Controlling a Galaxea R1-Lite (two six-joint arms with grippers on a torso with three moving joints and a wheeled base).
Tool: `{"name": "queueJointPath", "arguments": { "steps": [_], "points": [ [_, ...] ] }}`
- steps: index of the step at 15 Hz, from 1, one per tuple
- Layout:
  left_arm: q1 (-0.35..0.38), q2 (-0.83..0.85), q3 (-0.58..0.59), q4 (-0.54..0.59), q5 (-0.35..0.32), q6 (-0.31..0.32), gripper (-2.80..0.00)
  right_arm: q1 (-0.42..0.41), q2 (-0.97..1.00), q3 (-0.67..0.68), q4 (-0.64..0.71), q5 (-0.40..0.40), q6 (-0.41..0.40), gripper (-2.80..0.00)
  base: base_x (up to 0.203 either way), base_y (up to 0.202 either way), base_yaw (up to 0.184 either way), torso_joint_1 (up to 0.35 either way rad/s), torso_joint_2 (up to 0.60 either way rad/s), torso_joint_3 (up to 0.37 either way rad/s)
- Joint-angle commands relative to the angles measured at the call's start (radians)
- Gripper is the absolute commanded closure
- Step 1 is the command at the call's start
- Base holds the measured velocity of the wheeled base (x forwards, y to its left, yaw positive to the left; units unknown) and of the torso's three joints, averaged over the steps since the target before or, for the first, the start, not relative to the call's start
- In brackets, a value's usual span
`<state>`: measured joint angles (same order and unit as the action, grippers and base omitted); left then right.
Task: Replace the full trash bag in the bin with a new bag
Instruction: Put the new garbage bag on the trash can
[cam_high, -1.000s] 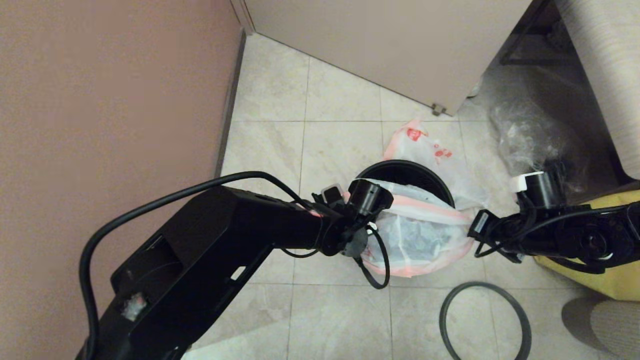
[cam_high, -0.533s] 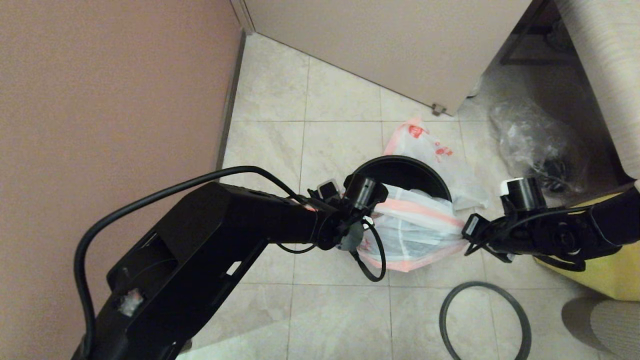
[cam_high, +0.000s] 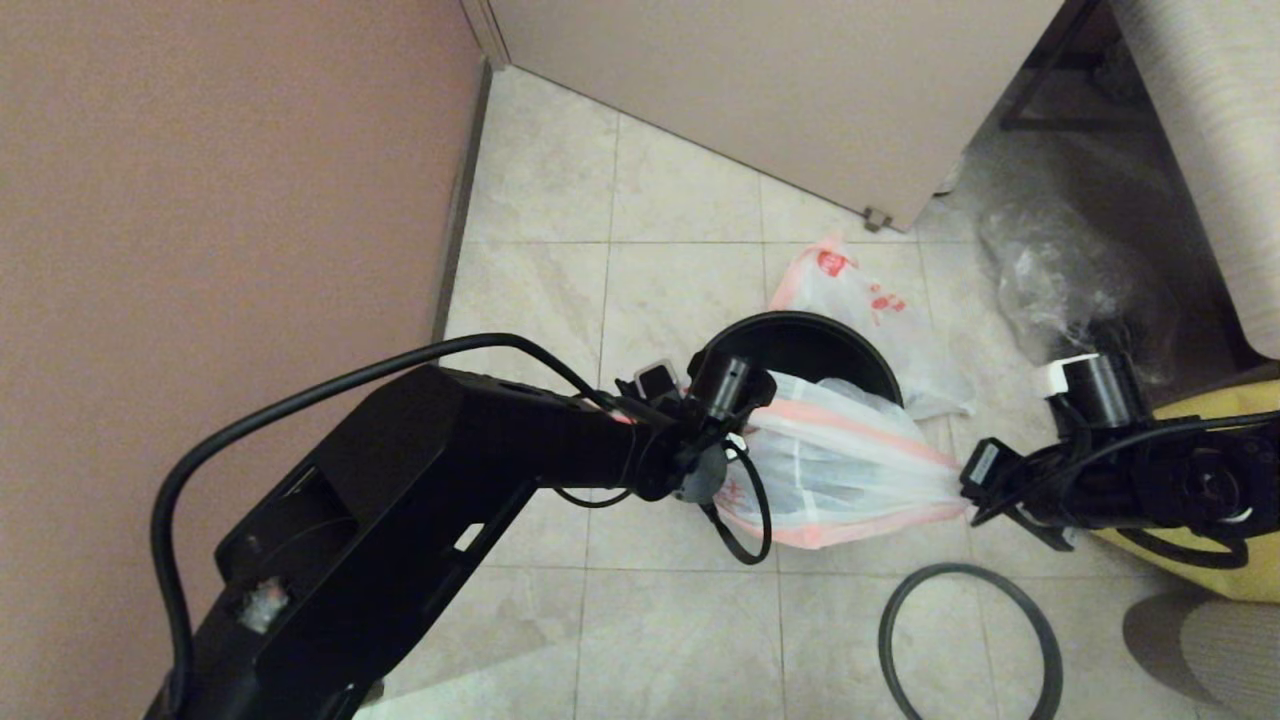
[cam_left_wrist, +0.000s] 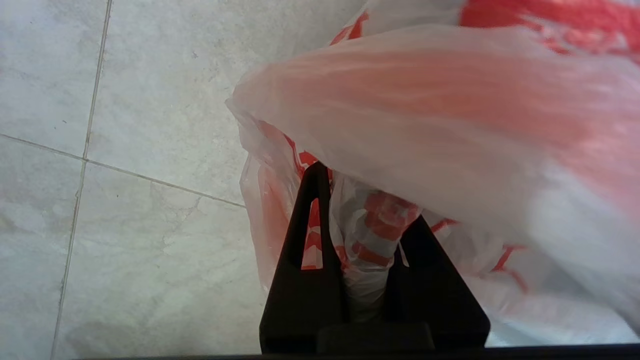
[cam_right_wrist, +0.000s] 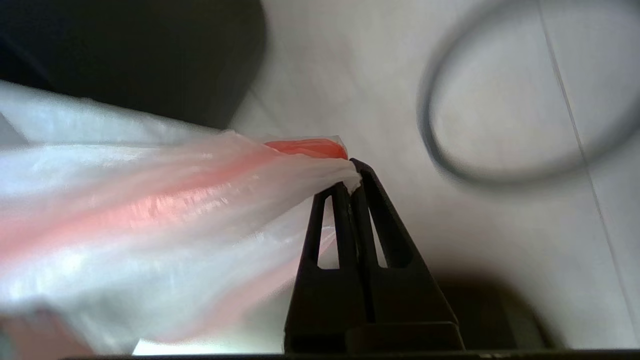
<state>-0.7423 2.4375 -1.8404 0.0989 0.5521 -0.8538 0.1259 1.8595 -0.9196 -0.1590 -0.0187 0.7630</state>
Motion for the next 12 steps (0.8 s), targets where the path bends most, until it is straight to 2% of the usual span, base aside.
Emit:
{"name": "queueJointPath", "arguments": {
  "steps": [1,5,10,11,12],
  "points": [
    [-0.003,0.005,0.001,0.001,0.003,-0.005,0.0,-0.04,-0.052,0.035,0.007,0.046,0.003,0.0,0.0,0.0,0.0,0.0,0.0,0.0],
    [-0.003,0.008,0.001,0.001,0.003,-0.005,0.0,-0.037,-0.042,0.024,-0.056,0.068,-0.001,0.0,0.0,0.0,0.0,0.0,0.0,0.0],
    [-0.003,0.011,0.001,0.001,0.003,-0.005,0.0,-0.032,-0.082,0.048,-0.065,0.088,0.001,0.0,0.0,0.0,0.0,0.0,0.0,0.0],
    [-0.003,0.012,0.0,0.001,0.003,-0.005,0.0,-0.032,-0.08,0.048,-0.075,0.088,0.001,-2.8,0.0,0.0,0.0,0.0,0.0,0.0],
    [-0.003,0.012,0.0,0.001,0.003,-0.005,0.0,-0.033,-0.08,0.048,-0.091,0.089,0.002,-2.8,0.0,0.0,0.0,0.0,0.0,0.0]
  ]
}}
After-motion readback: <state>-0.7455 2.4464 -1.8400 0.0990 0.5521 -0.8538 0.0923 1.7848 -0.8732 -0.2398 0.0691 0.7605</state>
